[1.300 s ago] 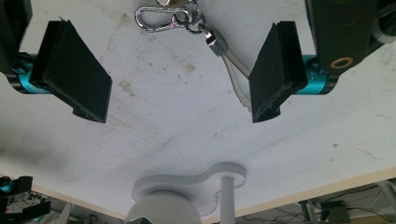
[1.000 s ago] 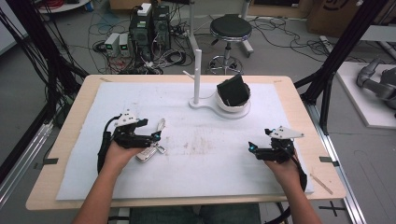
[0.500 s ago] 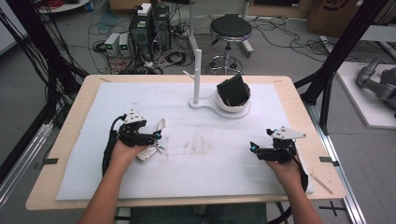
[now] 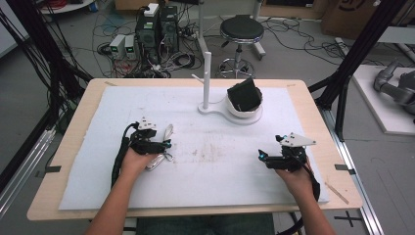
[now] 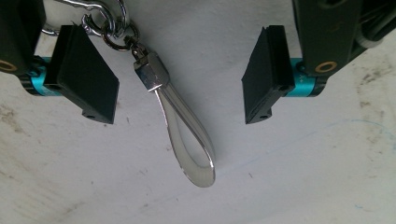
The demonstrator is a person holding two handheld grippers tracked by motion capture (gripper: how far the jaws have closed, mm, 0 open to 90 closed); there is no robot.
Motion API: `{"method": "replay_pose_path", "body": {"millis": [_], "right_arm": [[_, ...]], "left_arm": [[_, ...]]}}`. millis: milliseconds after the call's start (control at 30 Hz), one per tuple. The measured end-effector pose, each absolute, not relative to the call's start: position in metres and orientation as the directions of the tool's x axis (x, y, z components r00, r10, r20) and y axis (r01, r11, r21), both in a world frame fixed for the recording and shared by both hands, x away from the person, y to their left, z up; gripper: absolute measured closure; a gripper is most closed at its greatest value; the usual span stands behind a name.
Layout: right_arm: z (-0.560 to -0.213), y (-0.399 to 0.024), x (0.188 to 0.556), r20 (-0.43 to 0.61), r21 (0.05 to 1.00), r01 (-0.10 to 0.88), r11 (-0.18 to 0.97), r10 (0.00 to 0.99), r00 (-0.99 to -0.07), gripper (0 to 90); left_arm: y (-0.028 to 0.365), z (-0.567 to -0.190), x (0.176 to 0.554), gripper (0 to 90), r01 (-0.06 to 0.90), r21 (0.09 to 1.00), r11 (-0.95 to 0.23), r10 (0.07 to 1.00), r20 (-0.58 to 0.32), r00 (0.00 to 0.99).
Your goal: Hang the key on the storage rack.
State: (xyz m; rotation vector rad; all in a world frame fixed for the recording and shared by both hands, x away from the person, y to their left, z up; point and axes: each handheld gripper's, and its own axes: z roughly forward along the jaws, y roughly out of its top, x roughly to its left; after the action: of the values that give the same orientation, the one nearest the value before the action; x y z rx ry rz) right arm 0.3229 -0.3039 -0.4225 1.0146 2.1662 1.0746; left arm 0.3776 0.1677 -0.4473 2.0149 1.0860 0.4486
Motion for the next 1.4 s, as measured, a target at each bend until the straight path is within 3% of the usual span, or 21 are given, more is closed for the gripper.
{"method": "replay_pose_path", "body": {"millis": [200,267,300,367,400,700,933,1400], "right_arm": [[-0.423,-0.302,0.324,-0.116,0.822,0.395,0.410,0.800,-0.589,14.7],[-0.423,-0.301,0.324,-0.117,0.821,0.394,0.414,0.796,-0.594,14.7],[-0.423,-0.301,0.324,-0.116,0.823,0.393,0.410,0.798,-0.591,14.7],[-0.423,-0.302,0.324,-0.117,0.822,0.394,0.412,0.798,-0.590,14.7],[-0.423,-0.303,0.323,-0.113,0.824,0.395,0.405,0.802,-0.586,14.7],[-0.423,-0.303,0.323,-0.113,0.825,0.394,0.405,0.801,-0.588,14.7],[-0.424,-0.303,0.324,-0.112,0.822,0.395,0.411,0.797,-0.594,14.7],[-0.423,-0.305,0.325,-0.107,0.827,0.397,0.398,0.805,-0.584,14.7]], "left_arm": [[0.167,-0.449,0.378,44.3,0.549,0.756,-0.356,0.824,-0.023,0.566],[0.168,-0.448,0.376,54.3,0.543,0.755,-0.367,0.820,-0.013,0.573],[0.165,-0.448,0.374,66.5,0.519,0.757,-0.396,0.800,0.007,0.600],[0.162,-0.448,0.372,71.6,0.506,0.756,-0.415,0.793,0.029,0.608],[0.159,-0.448,0.370,80.0,0.487,0.751,-0.445,0.779,0.057,0.624],[0.160,-0.444,0.369,81.3,0.479,0.761,-0.438,0.771,0.045,0.635],[0.165,-0.418,0.364,81.3,0.408,0.850,-0.334,0.762,-0.011,0.647],[0.156,-0.371,0.364,81.4,0.286,0.929,-0.234,0.750,-0.015,0.662]]}}
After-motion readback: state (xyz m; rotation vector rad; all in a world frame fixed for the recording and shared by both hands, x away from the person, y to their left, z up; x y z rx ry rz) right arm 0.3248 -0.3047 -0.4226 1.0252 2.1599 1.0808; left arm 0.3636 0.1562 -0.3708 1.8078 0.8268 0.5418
